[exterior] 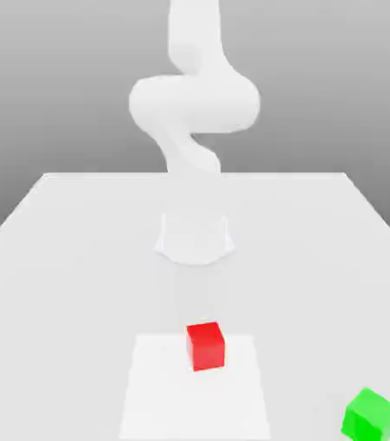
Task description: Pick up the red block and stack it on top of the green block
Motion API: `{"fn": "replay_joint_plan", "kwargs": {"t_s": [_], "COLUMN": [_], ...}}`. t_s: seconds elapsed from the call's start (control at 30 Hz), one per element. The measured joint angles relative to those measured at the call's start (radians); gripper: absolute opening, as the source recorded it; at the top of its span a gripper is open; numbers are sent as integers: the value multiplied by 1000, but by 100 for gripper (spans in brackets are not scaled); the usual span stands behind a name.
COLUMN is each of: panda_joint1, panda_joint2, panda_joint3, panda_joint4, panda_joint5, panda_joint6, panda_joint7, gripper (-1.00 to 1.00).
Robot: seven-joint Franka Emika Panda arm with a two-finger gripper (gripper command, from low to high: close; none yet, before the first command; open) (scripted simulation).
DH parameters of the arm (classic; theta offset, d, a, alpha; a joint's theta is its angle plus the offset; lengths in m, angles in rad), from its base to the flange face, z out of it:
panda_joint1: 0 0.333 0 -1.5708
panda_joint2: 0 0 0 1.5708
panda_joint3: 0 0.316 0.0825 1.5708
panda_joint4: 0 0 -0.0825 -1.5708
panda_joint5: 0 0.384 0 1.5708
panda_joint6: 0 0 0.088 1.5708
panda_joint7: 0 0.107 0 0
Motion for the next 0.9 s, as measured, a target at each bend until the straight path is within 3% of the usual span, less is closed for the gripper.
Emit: {"fn": "replay_joint_plan", "kwargs": {"t_s": [0.57, 0.8, 0.83, 0.9], "panda_joint1": [60, 52, 49, 49], "panda_joint2": [627, 897, 927, 927], "panda_joint3": [-20, -5, -2, -2], "panda_joint4": [-474, -475, -471, -471], "panda_joint5": [-1, 10, 10, 9], "panda_joint6": [429, 651, 677, 676], "panda_joint7": [-156, -175, -175, -174], "gripper": [0, 0, -100, -100]}}
